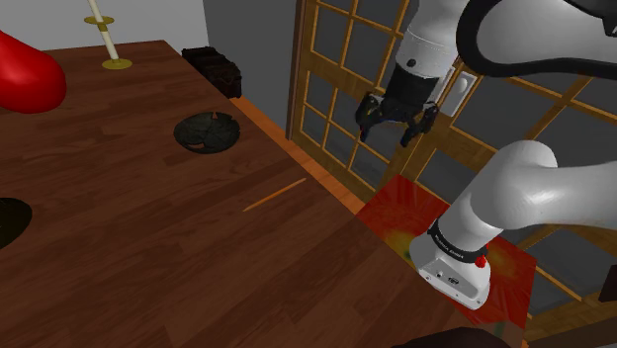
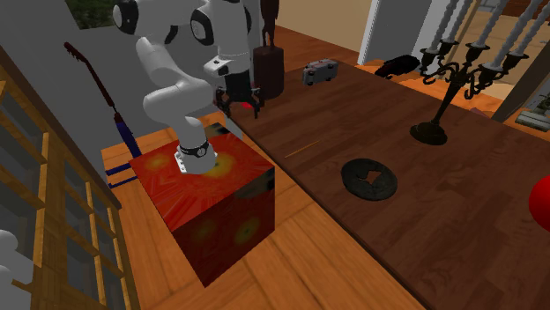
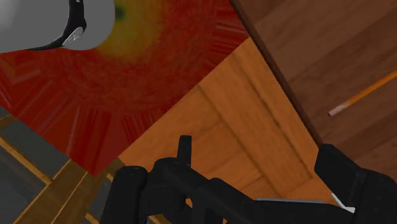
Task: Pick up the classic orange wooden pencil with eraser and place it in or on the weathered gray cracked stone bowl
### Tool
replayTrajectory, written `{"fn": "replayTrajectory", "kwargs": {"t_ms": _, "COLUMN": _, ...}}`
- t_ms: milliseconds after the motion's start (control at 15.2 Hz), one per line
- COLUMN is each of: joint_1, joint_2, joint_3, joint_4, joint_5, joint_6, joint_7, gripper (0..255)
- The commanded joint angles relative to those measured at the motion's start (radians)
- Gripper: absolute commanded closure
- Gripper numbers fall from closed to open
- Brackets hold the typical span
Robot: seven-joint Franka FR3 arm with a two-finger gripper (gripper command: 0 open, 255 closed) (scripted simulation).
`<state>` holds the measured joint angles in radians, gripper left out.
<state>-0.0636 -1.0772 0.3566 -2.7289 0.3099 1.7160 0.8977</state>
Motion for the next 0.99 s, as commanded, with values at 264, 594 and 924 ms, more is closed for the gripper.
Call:
{"fn": "replayTrajectory", "kwargs": {"t_ms": 264, "joint_1": -0.038, "joint_2": 0.052, "joint_3": 0.248, "joint_4": -0.03, "joint_5": 0.201, "joint_6": 0.186, "joint_7": 0.352, "gripper": 0}}
{"fn": "replayTrajectory", "kwargs": {"t_ms": 594, "joint_1": -0.145, "joint_2": 0.17, "joint_3": 0.477, "joint_4": 0.025, "joint_5": 0.32, "joint_6": 0.358, "joint_7": 0.628, "gripper": 0}}
{"fn": "replayTrajectory", "kwargs": {"t_ms": 924, "joint_1": -0.349, "joint_2": 0.294, "joint_3": 0.727, "joint_4": 0.133, "joint_5": 0.373, "joint_6": 0.512, "joint_7": 0.898, "gripper": 0}}
